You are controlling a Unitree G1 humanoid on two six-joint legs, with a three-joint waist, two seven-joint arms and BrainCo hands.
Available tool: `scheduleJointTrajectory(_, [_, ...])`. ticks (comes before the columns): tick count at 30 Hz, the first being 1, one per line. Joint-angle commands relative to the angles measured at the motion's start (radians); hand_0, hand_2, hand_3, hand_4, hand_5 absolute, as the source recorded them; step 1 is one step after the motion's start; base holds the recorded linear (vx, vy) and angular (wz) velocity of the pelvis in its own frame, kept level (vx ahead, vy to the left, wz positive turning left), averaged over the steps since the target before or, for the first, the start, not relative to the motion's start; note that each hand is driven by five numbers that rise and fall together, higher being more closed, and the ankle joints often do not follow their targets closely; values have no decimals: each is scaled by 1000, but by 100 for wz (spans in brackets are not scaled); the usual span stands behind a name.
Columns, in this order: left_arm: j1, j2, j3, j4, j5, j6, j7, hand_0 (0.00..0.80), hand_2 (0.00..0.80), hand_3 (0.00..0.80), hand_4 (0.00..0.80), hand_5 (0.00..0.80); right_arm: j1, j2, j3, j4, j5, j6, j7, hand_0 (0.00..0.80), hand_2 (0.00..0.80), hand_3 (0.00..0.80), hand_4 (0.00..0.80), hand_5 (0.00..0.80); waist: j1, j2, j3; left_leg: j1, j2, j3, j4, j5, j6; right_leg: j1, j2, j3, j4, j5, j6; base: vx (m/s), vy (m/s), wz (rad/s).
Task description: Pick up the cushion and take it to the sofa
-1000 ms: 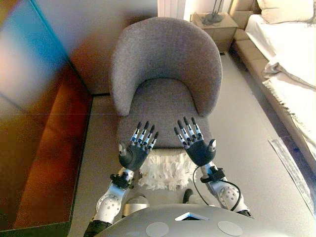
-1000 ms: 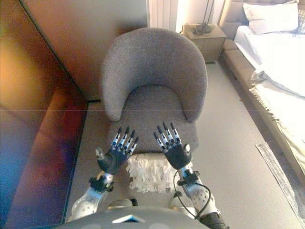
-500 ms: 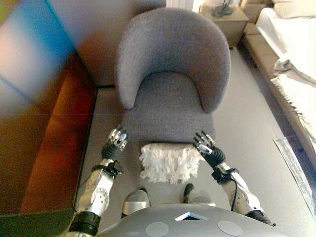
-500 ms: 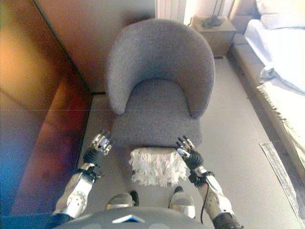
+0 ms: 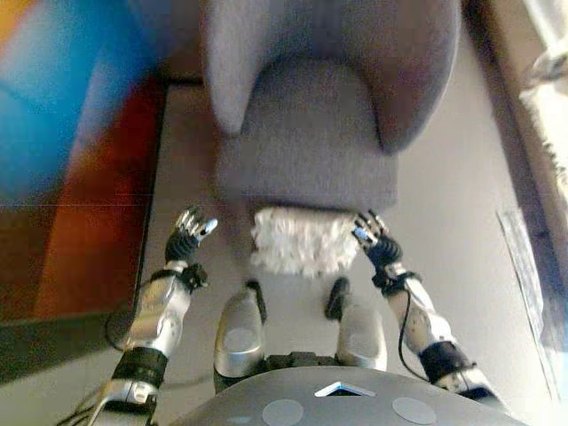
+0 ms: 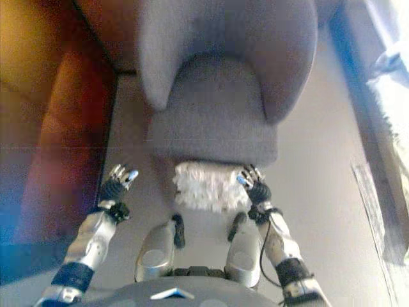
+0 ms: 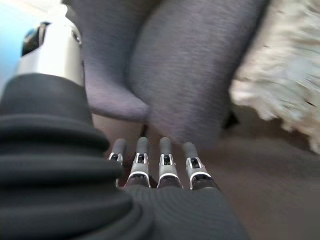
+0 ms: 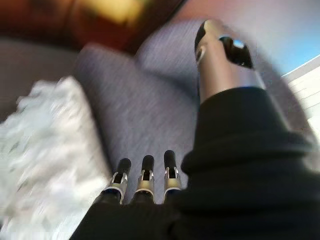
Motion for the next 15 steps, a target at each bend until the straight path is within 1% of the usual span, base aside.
scheduleJointTrajectory(1, [-71, 26, -43, -16, 40, -97, 37, 0, 0, 0, 0, 0, -58, -31, -9, -46, -24, -60, -49, 0, 0, 0, 0, 0, -12, -20, 43, -46, 9, -41, 48, -31, -10, 8, -74, 81, -35, 51, 106, -70, -31, -9])
scheduleJointTrajectory(4, [-141, 17, -75, 12, 19, -126, 36, 0, 0, 0, 0, 0, -140, -73, -11, -27, -47, -73, -85, 0, 0, 0, 0, 0, -21, -1, 79, -119, 5, -55, 56, -15, -16, -87, -68, 98, 18, 34, 99, -108, 6, -7])
scheduleJointTrajectory(7, [-200, 12, -92, 25, 15, -134, 47, 0, 0, 0, 0, 0, -214, -93, -3, -16, -79, -81, -119, 0, 0, 0, 0, 0, -27, 11, 107, -181, 1, -61, 72, -8, -16, -165, -64, 111, 61, 24, 93, -67, 4, 4])
scheduleJointTrajectory(8, [-223, 6, -98, 37, 10, -141, 47, 0, 0, 0, 0, 0, -242, -101, 3, -8, -88, -84, -126, 0, 0, 0, 0, 0, -29, 19, 118, -199, 5, -68, 97, -37, -22, -192, -62, 123, 105, -7, 99, -7, 12, -5])
scheduleJointTrajectory(9, [-234, 4, -101, 42, 7, -144, 49, 0, 0, 0, 0, 0, -255, -106, 6, -5, -92, -85, -126, 0, 0, 0, 0, 0, -31, 22, 119, -215, 5, -68, 106, -40, -22, -211, -63, 127, 119, -11, 97, 3, 21, -10])
scheduleJointTrajectory(12, [-274, -10, -102, 65, -6, -154, 66, 0, 0, 0, 0, 0, -298, -121, 17, 2, -107, -88, -142, 0, 0, 0, 0, 0, -43, 35, 119, -306, 6, -69, 198, -76, -12, -306, -66, 155, 218, -39, 82, -23, 13, -4])
scheduleJointTrajectory(15, [-288, -15, -91, 76, -9, -159, 65, 0, 0, 0, 0, 0, -301, -131, 6, 12, -108, -94, -143, 0, 0, 0, 0, 0, -51, 46, 119, -376, 7, -74, 314, -133, -2, -377, -76, 180, 329, -76, 68, 9, 6, 4])
